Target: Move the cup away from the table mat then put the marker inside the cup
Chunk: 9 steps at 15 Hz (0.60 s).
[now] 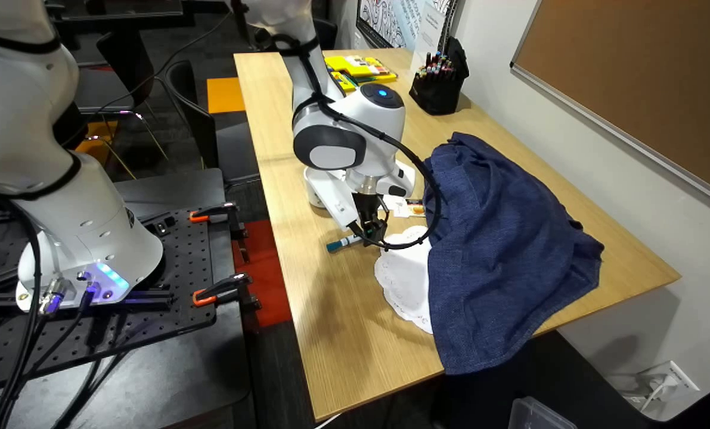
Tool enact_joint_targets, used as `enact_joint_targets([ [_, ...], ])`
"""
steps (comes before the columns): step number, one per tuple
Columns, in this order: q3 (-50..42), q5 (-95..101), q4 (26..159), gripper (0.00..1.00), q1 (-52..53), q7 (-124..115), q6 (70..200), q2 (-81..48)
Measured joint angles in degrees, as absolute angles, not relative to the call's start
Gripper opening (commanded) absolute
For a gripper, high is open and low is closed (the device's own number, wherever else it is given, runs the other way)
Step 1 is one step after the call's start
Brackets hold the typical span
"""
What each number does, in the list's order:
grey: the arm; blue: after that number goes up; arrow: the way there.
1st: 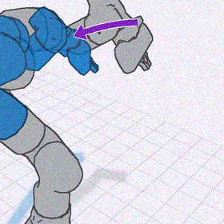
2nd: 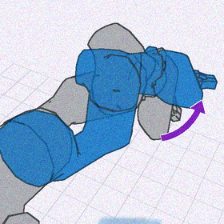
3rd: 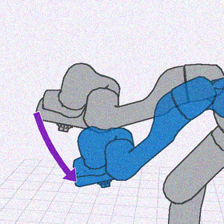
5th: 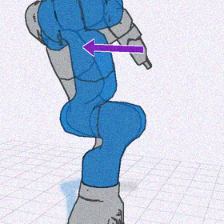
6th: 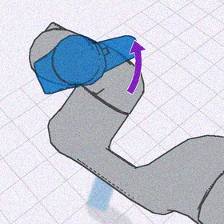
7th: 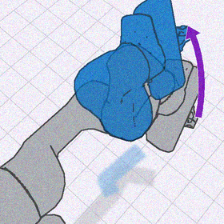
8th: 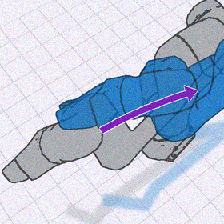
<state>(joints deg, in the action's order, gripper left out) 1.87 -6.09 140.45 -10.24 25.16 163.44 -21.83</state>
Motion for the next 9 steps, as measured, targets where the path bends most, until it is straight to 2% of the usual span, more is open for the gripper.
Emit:
enact_joint_targets([
  [2, 1.87, -4.92, 139.86, 0.72, -10.23, 24.15, 163.49, -22.48],
  [3, 1.87, -4.51, 139.65, 0.59, -10.21, 23.81, 163.52, -22.73],
  [5, 1.87, -3.58, 139.14, 0.52, -10.18, 22.88, 163.53, -23.26],
  [7, 1.86, -2.9, 138.63, 0.3, -10.15, 22.1, 163.53, -23.78],
  [9, 1.85, -2.65, 138.22, 0.17, -10.12, 22.01, 163.53, -24.19],
])
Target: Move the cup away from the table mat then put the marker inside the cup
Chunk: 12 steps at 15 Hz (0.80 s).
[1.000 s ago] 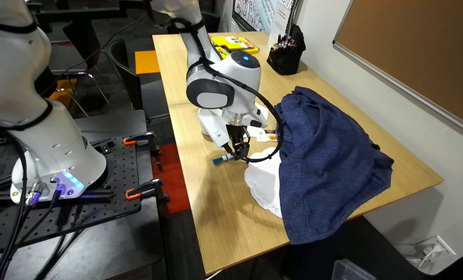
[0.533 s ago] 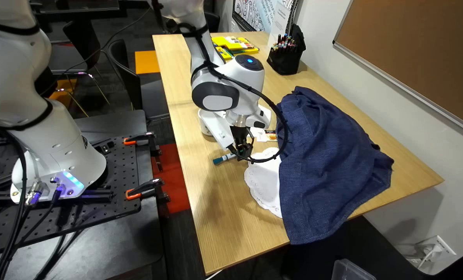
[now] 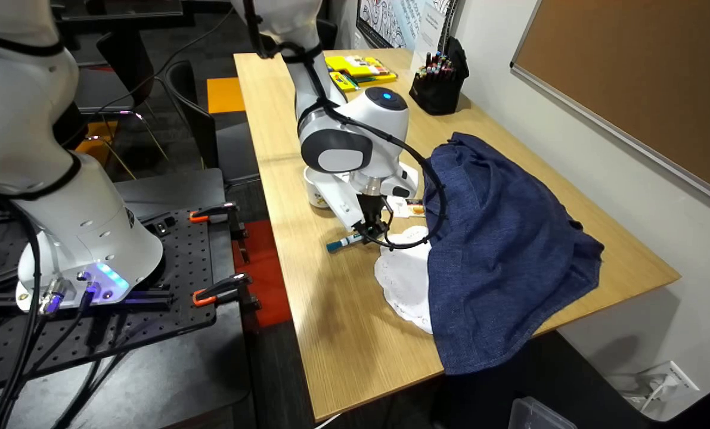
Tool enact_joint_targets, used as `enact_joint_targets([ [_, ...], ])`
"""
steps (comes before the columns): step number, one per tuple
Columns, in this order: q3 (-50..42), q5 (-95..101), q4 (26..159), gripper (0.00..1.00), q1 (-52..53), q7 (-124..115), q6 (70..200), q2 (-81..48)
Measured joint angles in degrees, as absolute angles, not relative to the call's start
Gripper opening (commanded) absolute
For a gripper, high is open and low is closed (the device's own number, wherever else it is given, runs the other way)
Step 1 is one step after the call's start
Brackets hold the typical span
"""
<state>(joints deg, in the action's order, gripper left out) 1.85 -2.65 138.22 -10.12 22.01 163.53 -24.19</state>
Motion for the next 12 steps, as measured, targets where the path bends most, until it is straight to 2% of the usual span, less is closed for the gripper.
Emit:
enact_joint_targets([
  [2, 1.85, -2.6, 137.82, 0.12, -10.1, 22.0, 163.53, -24.54],
  [4, 1.84, -2.58, 137.45, 0.12, -10.08, 21.98, 163.53, -24.76],
  [6, 1.81, -2.55, 137.21, 0.05, -10.06, 21.98, 163.53, -24.92],
  [12, 1.67, -1.42, 137.02, 0.05, -9.33, 19.08, 163.48, -24.37],
])
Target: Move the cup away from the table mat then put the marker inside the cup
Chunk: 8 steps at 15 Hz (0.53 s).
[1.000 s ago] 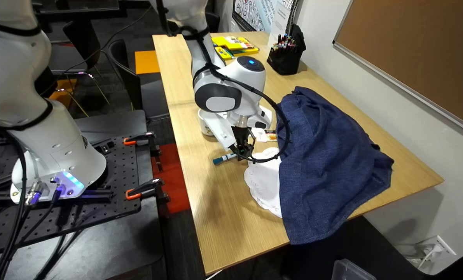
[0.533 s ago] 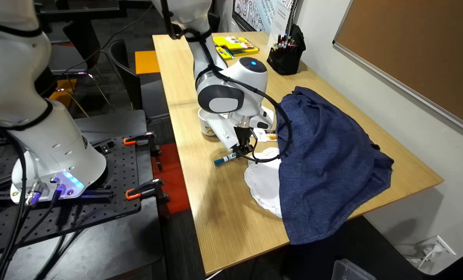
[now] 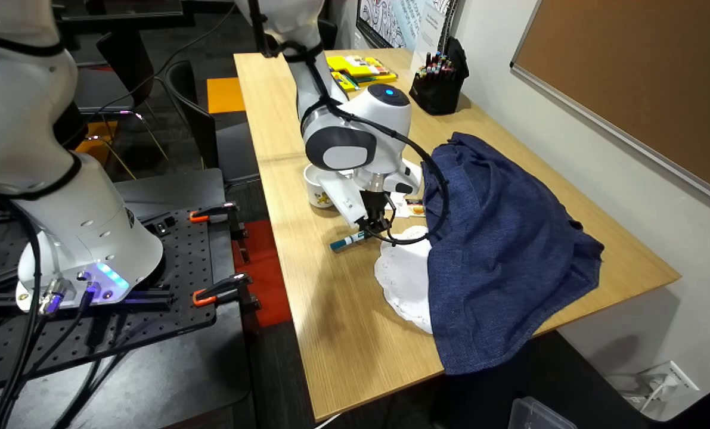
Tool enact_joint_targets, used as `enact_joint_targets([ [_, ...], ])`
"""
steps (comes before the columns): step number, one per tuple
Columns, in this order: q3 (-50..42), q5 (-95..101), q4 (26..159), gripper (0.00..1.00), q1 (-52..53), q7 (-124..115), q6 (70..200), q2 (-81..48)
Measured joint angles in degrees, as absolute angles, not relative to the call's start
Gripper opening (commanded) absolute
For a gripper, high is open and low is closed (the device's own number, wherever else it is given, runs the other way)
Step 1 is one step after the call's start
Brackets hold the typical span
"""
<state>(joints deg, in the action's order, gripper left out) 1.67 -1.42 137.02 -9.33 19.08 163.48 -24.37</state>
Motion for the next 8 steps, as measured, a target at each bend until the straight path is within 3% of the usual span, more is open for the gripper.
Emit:
enact_joint_targets([
  [8, 2.35, -1.54, 137.6, 0.05, -8.21, 13.65, 157.55, -13.88],
])
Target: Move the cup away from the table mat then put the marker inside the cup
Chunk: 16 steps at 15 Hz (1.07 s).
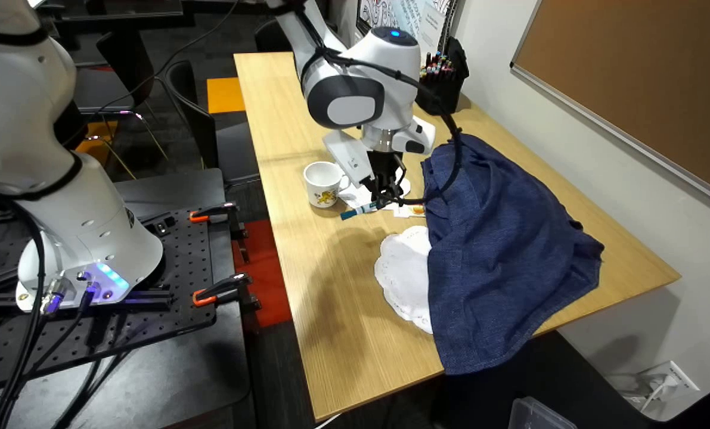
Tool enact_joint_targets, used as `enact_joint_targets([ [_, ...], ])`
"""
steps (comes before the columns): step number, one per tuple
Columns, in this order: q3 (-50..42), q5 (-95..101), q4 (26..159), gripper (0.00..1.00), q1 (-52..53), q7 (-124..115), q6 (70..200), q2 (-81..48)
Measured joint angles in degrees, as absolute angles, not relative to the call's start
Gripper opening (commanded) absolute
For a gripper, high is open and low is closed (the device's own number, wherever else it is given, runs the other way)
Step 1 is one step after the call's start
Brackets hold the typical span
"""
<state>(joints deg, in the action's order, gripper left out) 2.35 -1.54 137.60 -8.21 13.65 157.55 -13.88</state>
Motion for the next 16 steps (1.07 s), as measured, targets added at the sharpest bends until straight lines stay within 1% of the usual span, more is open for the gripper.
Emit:
enact_joint_targets([
  [8, 1.12, 1.51, 136.5, 0.05, -4.27, 6.39, 142.37, -2.73],
  [16, 1.12, 2.32, 133.49, 0.05, -1.86, 4.97, 130.82, 3.51],
])
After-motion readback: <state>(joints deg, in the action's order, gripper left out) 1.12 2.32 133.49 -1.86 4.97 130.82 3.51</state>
